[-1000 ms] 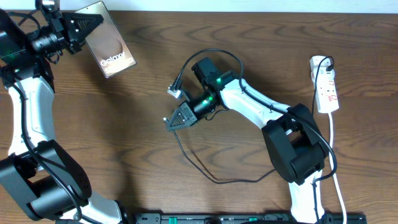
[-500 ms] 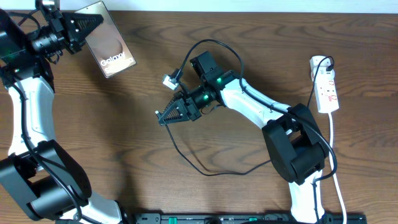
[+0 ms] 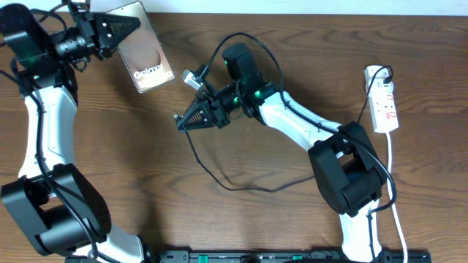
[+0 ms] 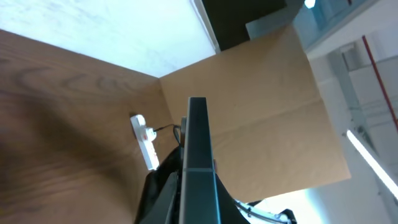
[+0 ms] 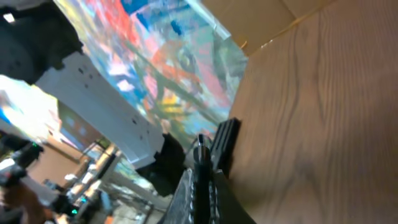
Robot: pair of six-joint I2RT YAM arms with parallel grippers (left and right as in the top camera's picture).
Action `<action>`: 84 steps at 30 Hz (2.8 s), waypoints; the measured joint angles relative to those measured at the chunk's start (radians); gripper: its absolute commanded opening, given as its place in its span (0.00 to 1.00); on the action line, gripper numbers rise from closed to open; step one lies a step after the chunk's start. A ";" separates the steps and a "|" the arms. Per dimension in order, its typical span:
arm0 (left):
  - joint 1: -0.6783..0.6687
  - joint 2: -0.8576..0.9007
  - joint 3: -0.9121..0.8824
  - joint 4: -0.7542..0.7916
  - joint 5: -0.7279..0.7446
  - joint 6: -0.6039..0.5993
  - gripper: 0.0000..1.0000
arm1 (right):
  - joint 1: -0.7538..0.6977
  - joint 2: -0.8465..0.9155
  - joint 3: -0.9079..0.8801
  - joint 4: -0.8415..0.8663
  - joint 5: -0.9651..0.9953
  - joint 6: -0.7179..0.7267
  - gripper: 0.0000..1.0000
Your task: Plug charger to phone and switch on socket
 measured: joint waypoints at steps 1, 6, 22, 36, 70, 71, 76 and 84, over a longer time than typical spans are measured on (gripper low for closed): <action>-0.002 0.000 0.000 -0.001 0.000 0.011 0.07 | 0.000 0.000 0.000 0.053 0.000 0.039 0.01; -0.002 0.000 0.000 0.000 0.000 0.052 0.07 | -0.002 0.000 0.001 0.301 -0.007 0.240 0.01; -0.003 0.000 0.000 0.000 0.000 0.096 0.07 | -0.015 0.000 0.002 0.601 0.031 0.617 0.01; -0.035 0.000 0.000 0.000 0.000 0.096 0.07 | -0.015 0.000 0.002 0.602 0.079 0.657 0.01; -0.038 0.000 0.000 0.000 -0.004 0.120 0.07 | -0.016 0.000 0.002 0.605 0.138 0.658 0.01; -0.038 0.000 0.000 0.000 -0.005 0.122 0.07 | -0.016 0.000 0.002 0.605 0.138 0.658 0.01; -0.038 0.000 0.000 0.000 -0.005 0.122 0.08 | -0.016 0.000 0.002 0.605 0.138 0.658 0.01; -0.040 0.000 0.000 0.000 -0.008 0.122 0.07 | -0.016 0.000 0.002 0.605 0.145 0.658 0.01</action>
